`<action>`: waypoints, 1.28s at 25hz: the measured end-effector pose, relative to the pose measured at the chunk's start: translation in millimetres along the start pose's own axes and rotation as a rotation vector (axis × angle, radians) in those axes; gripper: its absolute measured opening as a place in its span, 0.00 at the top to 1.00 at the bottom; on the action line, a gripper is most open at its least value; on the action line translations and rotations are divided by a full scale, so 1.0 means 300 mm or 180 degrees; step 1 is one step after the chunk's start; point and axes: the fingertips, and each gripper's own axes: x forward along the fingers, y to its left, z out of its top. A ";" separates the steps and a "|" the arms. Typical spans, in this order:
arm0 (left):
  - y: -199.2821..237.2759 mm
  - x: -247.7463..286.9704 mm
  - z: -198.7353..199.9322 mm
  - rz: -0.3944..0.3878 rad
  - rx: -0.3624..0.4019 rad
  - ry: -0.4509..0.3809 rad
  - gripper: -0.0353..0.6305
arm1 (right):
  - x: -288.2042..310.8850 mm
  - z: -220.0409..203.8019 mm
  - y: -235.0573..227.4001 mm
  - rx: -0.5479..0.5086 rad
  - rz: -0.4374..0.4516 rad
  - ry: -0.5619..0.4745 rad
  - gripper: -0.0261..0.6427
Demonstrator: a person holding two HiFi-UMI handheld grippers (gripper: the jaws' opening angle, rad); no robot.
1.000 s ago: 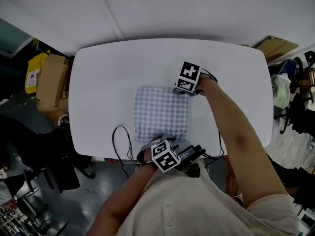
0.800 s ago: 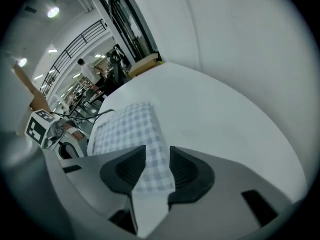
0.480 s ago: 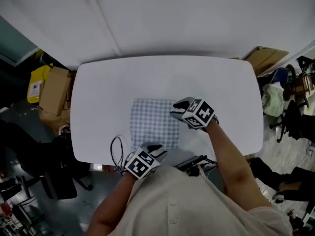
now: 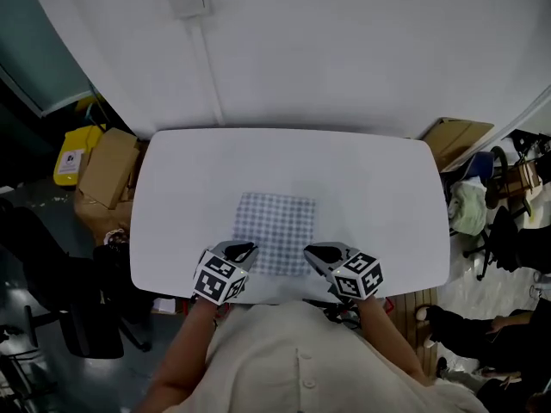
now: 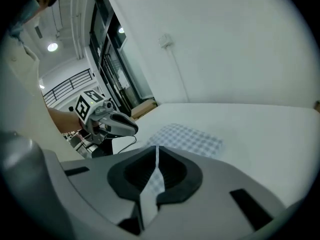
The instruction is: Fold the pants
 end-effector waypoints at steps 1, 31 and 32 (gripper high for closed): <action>0.005 -0.014 -0.003 0.0000 -0.0013 -0.0028 0.88 | -0.003 0.001 0.025 0.0006 0.0002 -0.0041 0.92; 0.043 -0.116 -0.103 -0.0252 0.0123 0.0017 0.90 | -0.016 -0.050 0.152 0.0079 -0.0507 -0.0235 0.94; 0.050 -0.116 -0.105 -0.0243 0.0116 0.0019 0.90 | -0.013 -0.049 0.149 0.0077 -0.0513 -0.0229 0.94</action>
